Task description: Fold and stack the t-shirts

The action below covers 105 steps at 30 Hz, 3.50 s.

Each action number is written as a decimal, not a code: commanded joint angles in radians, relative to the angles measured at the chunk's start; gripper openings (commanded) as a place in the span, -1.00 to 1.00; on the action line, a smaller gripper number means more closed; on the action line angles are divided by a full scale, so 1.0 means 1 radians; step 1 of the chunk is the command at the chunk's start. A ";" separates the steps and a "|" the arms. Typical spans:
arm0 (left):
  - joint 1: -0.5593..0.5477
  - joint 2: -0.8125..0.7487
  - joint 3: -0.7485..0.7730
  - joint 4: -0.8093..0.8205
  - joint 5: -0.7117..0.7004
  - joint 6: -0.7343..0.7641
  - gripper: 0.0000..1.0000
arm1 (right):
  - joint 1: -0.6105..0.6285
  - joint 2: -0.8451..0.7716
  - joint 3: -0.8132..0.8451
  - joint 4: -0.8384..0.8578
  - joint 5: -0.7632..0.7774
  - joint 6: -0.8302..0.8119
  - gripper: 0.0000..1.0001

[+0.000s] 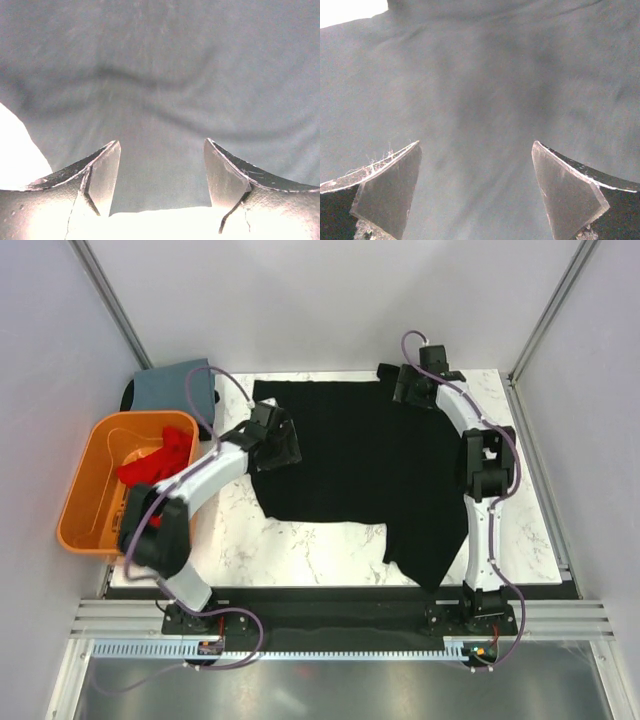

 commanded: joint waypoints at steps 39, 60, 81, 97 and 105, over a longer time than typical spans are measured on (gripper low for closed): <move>0.016 -0.444 -0.761 0.323 -0.074 -0.344 0.29 | 0.205 -1.506 -1.790 -0.131 0.022 0.720 0.21; 0.035 -0.363 -0.741 0.367 -0.086 -0.375 -0.13 | 0.217 -1.581 -1.704 -0.196 0.080 0.632 -0.84; 0.035 -0.648 -0.540 -0.019 0.038 -0.154 -0.90 | 0.217 -1.625 -1.395 -0.374 0.143 0.611 -1.00; 0.168 -0.171 -0.035 -0.191 0.121 0.082 -0.83 | 0.136 -1.009 -0.787 -0.283 0.220 0.413 -1.00; 0.282 0.082 0.166 -0.234 0.237 0.148 -0.63 | 0.076 -0.645 -0.443 -0.274 0.227 0.347 -1.00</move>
